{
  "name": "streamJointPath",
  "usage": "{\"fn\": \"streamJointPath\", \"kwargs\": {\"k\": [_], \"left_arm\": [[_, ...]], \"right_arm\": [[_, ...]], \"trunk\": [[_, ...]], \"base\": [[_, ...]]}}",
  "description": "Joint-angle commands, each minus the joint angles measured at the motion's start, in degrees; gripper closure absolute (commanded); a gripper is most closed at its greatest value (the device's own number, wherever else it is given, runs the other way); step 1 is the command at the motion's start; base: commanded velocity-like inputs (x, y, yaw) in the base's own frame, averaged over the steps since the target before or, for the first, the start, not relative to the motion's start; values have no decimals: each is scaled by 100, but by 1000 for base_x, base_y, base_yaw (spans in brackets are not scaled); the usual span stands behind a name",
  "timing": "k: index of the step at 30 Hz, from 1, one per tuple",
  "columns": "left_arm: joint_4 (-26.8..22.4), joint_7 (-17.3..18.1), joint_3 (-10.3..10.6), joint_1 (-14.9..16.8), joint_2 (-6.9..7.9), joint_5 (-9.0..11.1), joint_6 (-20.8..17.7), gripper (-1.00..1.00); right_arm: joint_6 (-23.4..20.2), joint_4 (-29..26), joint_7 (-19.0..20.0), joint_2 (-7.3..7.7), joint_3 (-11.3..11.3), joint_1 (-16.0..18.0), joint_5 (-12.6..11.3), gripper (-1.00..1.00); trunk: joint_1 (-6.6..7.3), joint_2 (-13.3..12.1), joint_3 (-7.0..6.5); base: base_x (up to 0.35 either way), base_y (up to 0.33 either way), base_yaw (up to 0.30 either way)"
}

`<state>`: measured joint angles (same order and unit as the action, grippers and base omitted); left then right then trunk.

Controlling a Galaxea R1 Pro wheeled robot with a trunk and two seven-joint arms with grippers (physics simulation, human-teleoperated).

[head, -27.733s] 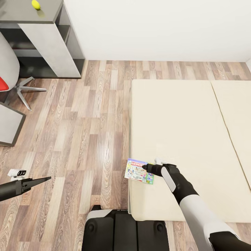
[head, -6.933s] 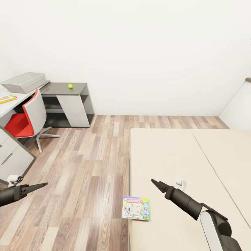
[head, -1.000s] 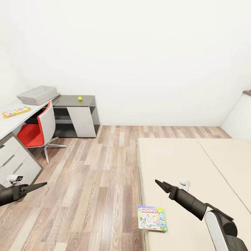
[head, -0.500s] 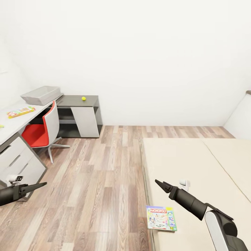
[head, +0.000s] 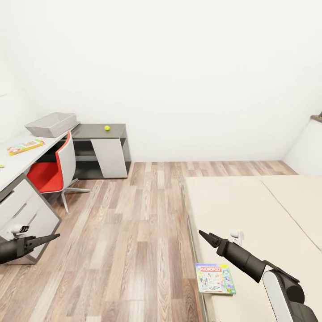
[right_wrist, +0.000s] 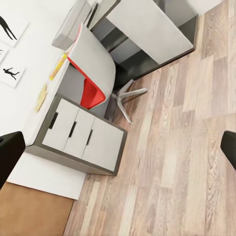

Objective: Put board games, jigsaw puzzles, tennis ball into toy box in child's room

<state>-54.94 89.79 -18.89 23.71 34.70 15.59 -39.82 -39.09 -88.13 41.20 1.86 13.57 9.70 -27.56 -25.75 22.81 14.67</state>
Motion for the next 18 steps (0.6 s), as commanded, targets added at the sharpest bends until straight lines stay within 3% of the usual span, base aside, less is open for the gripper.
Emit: {"fn": "streamJointPath", "kwargs": {"k": [1,18], "left_arm": [[1,21,0,2,2,0,-61,-100],[2,21,0,2,2,-1,-61,-100]], "right_arm": [[-38,-3,7,-1,5,5,-22,-100],[-37,-3,9,-1,5,5,-22,-100]], "trunk": [[-3,11,5],[-3,11,-109]], "base": [[0,205,-170],[0,255,-191]]}}
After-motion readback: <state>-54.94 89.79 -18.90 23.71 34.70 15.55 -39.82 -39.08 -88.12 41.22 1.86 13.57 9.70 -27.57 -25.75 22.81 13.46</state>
